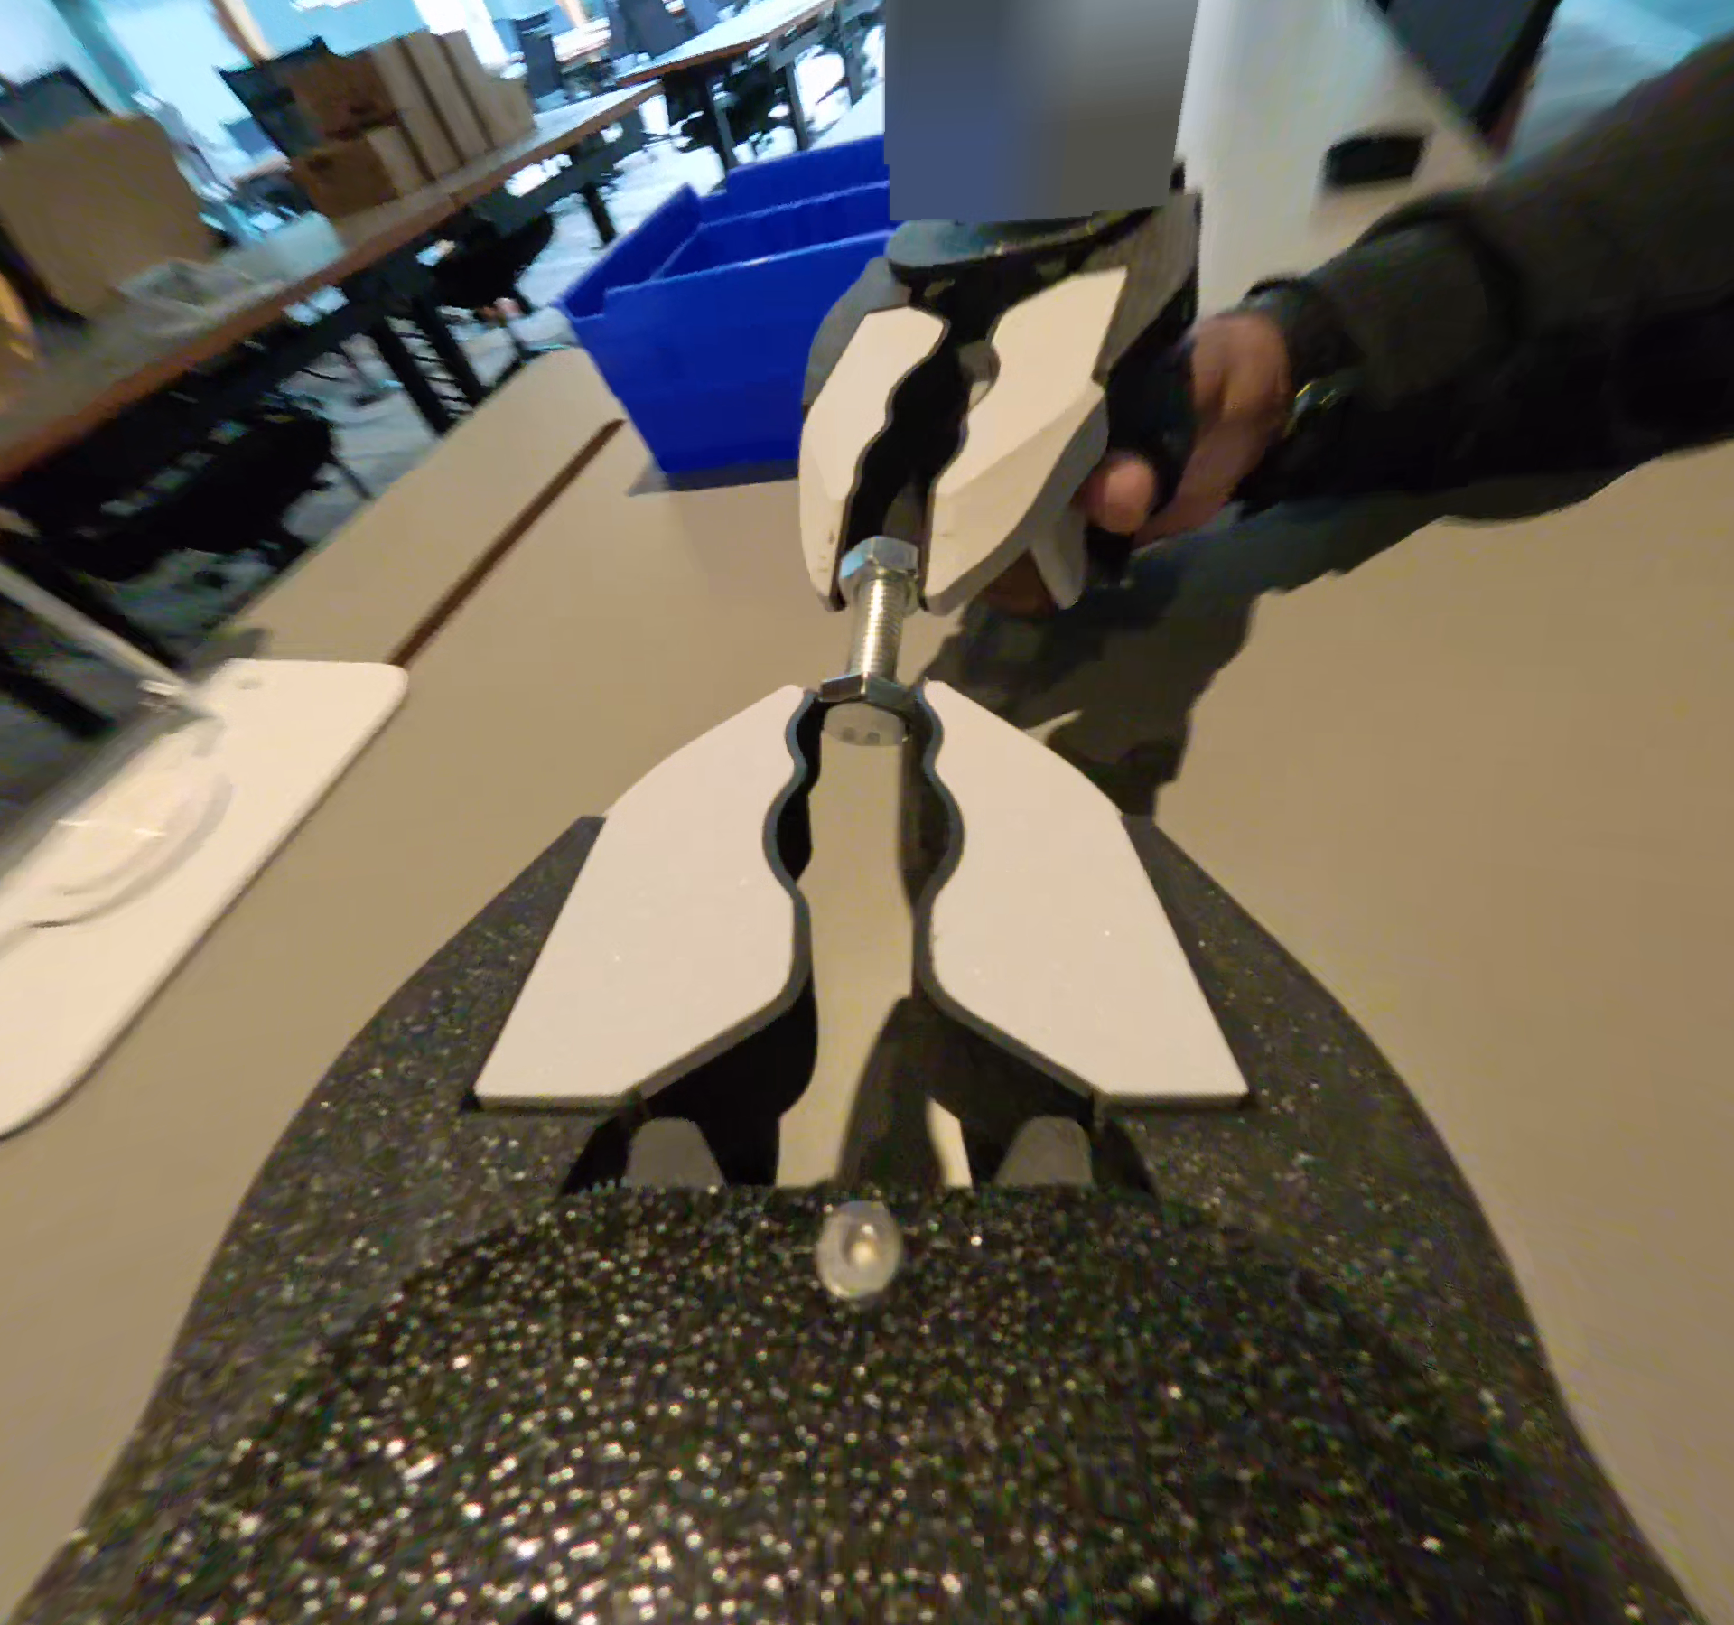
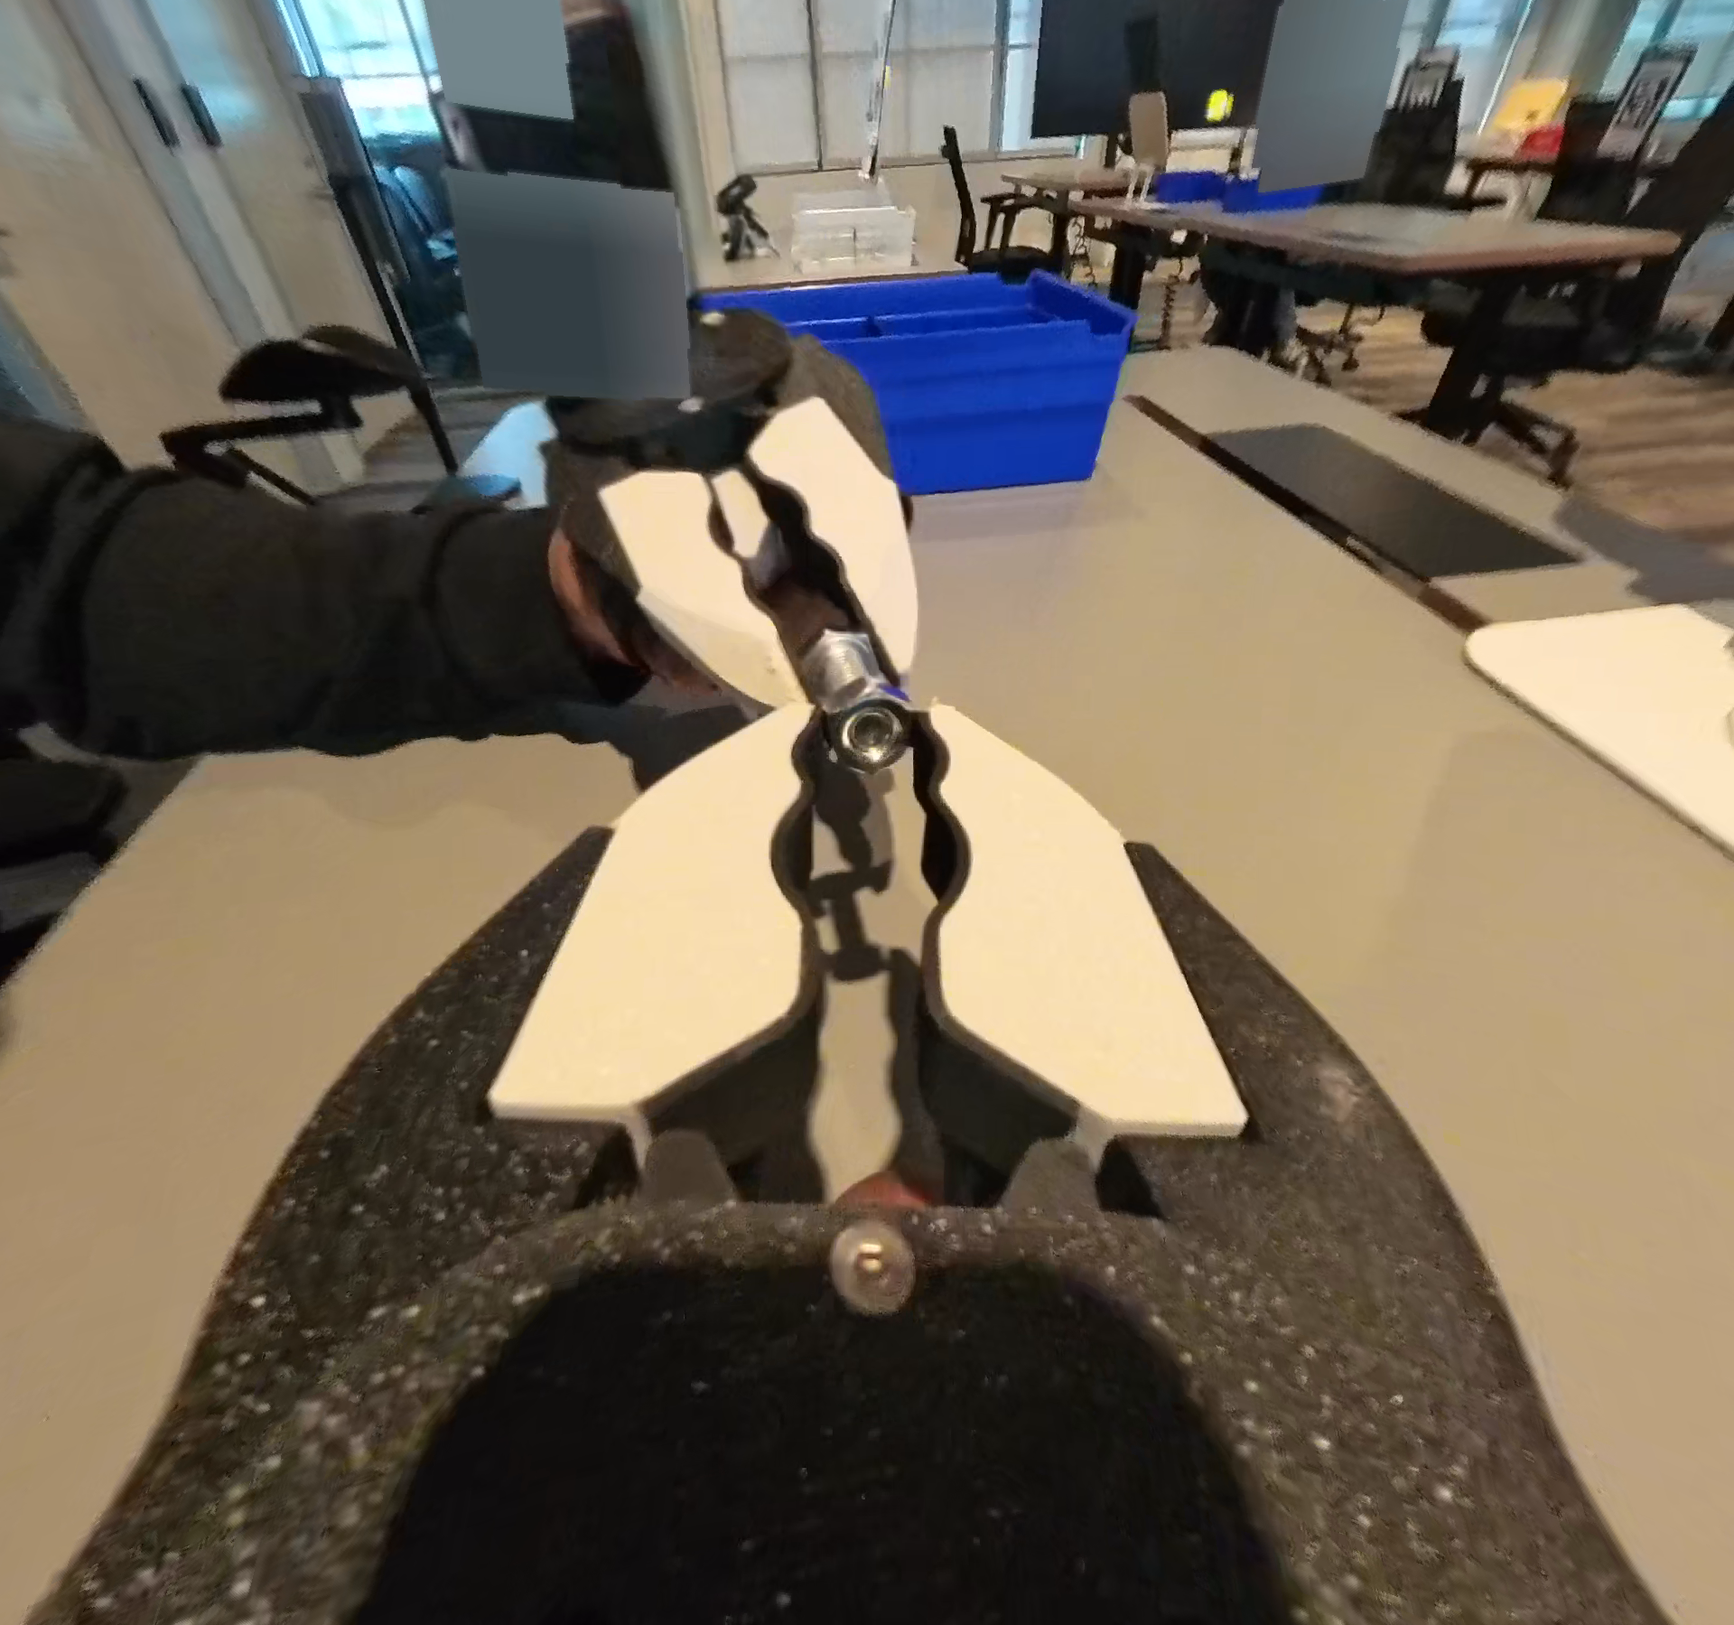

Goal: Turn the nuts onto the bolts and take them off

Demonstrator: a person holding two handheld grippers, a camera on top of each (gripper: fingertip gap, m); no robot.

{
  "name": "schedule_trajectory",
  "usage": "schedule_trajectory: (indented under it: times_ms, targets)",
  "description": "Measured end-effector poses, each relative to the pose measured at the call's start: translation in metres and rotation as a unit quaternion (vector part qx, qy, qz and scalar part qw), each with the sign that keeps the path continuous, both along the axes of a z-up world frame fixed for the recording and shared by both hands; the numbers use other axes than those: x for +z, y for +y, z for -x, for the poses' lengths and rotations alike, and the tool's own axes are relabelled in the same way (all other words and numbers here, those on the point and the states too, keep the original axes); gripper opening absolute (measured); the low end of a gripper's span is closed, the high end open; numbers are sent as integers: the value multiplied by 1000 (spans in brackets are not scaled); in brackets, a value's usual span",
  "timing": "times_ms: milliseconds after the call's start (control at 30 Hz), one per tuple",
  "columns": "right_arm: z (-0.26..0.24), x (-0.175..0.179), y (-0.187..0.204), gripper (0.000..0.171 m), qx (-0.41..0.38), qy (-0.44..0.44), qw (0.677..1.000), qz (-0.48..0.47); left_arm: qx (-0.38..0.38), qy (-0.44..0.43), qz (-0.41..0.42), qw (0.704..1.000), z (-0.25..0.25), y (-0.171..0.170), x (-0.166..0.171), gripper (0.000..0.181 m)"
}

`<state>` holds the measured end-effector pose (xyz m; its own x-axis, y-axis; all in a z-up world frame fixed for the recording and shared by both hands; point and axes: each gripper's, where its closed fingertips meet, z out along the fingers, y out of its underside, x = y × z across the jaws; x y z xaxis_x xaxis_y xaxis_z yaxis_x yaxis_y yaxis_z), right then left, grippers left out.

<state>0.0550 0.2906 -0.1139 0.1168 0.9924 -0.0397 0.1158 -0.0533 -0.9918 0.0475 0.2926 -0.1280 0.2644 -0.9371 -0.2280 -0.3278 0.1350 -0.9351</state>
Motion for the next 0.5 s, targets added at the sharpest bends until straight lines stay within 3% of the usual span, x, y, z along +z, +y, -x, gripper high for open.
schedule_trajectory:
  times_ms: [100, 167, 267, 333, 500]
  targets:
    - [2, -3, 3, 18, 3, 15, 992, 124, 42, 65, -111, 991, 3, 6, -1, 17]
    - [1, -5, 4, 18, 23, 44, 968, 244, 54, 99, -166, 980, 4, 6, -1, 17]
    - [-2, -1, 4, 21, 73, 114, 925, 356, 50, 81, -141, 985, 2, 6, -1, 17]
    - [-5, 6, 8, 35, 86, 143, 920, 354, 39, 41, -90, 994, 2, 6, 1, 17]
    - [-8, 2, 5, 40, 57, 68, 981, 174, -1, -39, 45, 998, 6, 4, 5, 17]
